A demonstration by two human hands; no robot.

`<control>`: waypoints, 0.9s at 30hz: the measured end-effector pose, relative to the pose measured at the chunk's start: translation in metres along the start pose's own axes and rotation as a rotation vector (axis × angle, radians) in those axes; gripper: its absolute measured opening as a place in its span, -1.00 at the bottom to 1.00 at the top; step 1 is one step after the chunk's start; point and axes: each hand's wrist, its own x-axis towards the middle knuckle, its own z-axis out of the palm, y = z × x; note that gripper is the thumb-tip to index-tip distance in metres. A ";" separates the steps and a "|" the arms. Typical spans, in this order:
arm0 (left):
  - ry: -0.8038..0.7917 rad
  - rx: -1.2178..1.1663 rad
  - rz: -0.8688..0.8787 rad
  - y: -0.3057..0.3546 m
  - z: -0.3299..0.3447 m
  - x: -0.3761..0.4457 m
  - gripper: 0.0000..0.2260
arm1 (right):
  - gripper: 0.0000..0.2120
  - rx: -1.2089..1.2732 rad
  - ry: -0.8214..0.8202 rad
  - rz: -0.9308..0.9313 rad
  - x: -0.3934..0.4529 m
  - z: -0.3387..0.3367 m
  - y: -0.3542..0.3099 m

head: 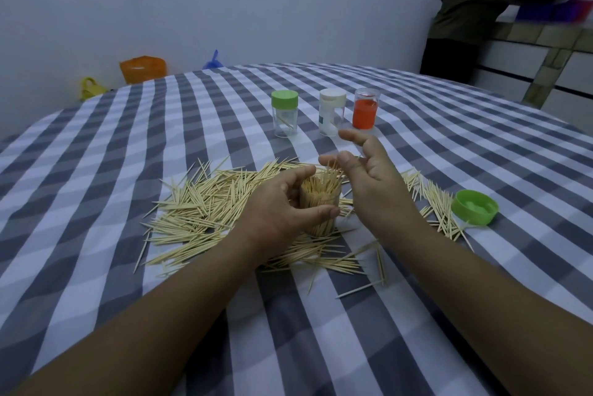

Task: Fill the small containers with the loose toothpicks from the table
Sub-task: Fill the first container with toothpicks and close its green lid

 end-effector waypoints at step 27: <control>-0.028 0.033 0.050 -0.004 -0.001 0.003 -0.35 | -0.84 -0.182 -0.014 -0.014 0.003 0.000 0.009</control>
